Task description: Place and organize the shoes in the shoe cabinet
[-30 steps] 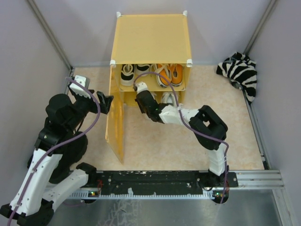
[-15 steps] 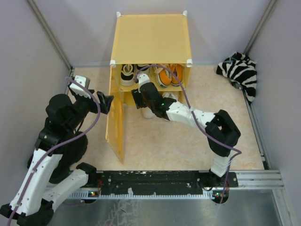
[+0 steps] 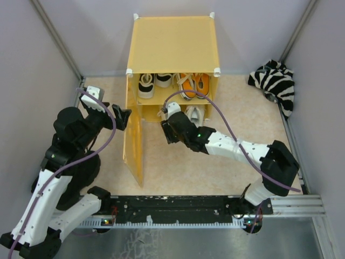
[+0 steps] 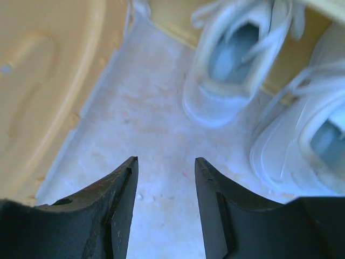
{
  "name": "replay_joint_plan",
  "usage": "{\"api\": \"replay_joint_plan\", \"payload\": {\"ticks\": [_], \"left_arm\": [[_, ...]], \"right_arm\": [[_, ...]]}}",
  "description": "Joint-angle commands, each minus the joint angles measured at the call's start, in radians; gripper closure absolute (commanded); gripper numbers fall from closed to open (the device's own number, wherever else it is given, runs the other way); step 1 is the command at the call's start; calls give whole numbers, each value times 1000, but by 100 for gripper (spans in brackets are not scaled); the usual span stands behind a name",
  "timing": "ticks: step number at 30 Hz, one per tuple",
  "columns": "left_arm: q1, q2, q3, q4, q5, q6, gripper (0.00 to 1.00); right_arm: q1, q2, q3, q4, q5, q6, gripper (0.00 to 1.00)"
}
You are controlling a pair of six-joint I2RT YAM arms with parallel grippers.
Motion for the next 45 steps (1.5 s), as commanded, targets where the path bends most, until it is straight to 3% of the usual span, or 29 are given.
{"api": "replay_joint_plan", "payload": {"ticks": [1, 5, 10, 18, 24, 34, 41, 45], "left_arm": [[-4, 15, -4, -40, -5, 18, 1], [-5, 13, -7, -40, -7, 18, 1], [-4, 14, -10, -41, -6, 19, 1], [-5, -9, -20, -47, -16, 20, 1], [-5, -24, -28, -51, -22, 22, 1], [-5, -15, -27, -46, -10, 21, 1], [-4, -20, -31, -49, -16, 21, 1], [-5, -21, -28, -52, -20, 22, 1]], "right_arm": [[8, -18, -61, -1, 18, 61, 55], [7, 12, -138, 132, 121, 105, 57], [1, 68, -235, 466, 215, 84, 59], [-48, 272, -154, 712, 246, -9, 60], [-123, 363, -55, 774, 251, -68, 60], [-145, 476, 107, 750, 209, -90, 60], [-146, 552, 141, 769, 189, -96, 61], [-143, 489, 107, 694, 151, -52, 59]]}}
